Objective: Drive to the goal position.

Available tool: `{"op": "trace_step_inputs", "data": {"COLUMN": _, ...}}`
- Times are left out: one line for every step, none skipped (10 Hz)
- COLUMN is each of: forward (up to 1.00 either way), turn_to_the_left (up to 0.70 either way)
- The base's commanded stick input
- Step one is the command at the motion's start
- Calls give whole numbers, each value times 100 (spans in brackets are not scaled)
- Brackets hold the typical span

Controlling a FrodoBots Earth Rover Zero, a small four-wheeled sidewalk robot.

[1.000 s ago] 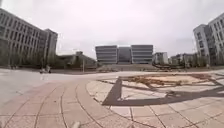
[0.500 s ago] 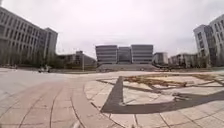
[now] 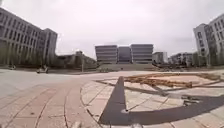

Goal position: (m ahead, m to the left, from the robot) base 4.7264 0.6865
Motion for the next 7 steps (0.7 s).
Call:
{"op": "trace_step_inputs", "data": {"forward": 70, "turn_to_the_left": 0}}
{"op": "trace_step_inputs", "data": {"forward": 70, "turn_to_the_left": 0}}
{"op": "trace_step_inputs", "data": {"forward": 70, "turn_to_the_left": 0}}
{"op": "trace_step_inputs", "data": {"forward": 70, "turn_to_the_left": 0}}
{"op": "trace_step_inputs", "data": {"forward": 70, "turn_to_the_left": 0}}
{"op": "trace_step_inputs", "data": {"forward": 70, "turn_to_the_left": 0}}
{"op": "trace_step_inputs", "data": {"forward": 70, "turn_to_the_left": 0}}
